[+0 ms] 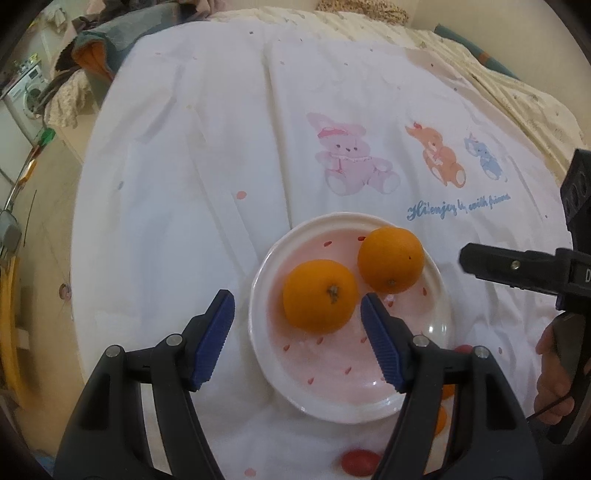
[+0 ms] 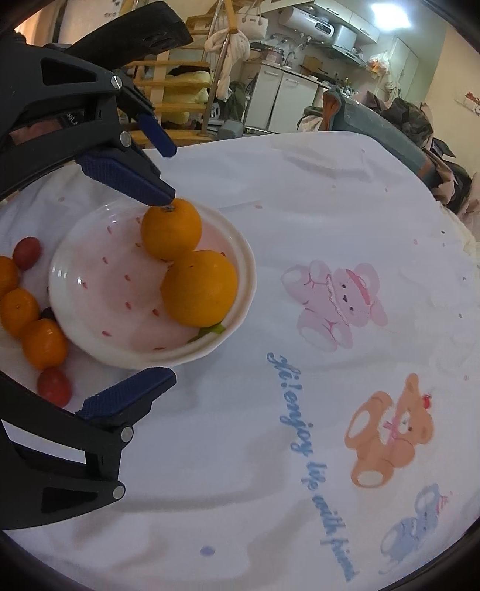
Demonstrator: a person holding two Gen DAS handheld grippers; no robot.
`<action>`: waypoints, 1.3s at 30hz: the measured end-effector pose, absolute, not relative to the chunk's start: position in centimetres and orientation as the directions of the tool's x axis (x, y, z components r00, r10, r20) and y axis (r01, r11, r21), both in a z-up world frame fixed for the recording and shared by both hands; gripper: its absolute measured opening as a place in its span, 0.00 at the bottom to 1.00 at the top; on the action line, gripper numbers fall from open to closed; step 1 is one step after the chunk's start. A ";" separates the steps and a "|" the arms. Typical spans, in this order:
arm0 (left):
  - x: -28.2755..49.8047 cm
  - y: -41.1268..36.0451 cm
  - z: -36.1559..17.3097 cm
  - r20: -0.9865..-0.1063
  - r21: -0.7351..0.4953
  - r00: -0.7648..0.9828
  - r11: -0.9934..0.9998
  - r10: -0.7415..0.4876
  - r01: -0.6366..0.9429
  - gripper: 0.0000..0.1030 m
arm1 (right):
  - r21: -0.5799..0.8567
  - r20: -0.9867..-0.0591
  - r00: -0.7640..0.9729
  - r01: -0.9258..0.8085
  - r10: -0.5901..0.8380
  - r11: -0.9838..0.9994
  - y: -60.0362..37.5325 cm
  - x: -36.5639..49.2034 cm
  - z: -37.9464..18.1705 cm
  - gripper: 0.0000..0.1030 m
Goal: Organize fruits
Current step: 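Move the left gripper to the dark red tomato and close it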
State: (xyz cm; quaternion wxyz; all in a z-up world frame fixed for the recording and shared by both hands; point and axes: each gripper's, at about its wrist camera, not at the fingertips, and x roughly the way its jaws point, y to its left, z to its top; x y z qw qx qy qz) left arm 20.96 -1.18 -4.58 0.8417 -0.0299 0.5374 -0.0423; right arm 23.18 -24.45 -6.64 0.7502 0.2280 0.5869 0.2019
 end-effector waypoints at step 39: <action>10.5 -3.3 -11.9 -0.953 -0.304 0.093 0.921 -0.290 -0.242 0.44 | 0.557 -0.814 0.295 0.155 0.499 0.816 -30.3 10.6 -6.0 0.89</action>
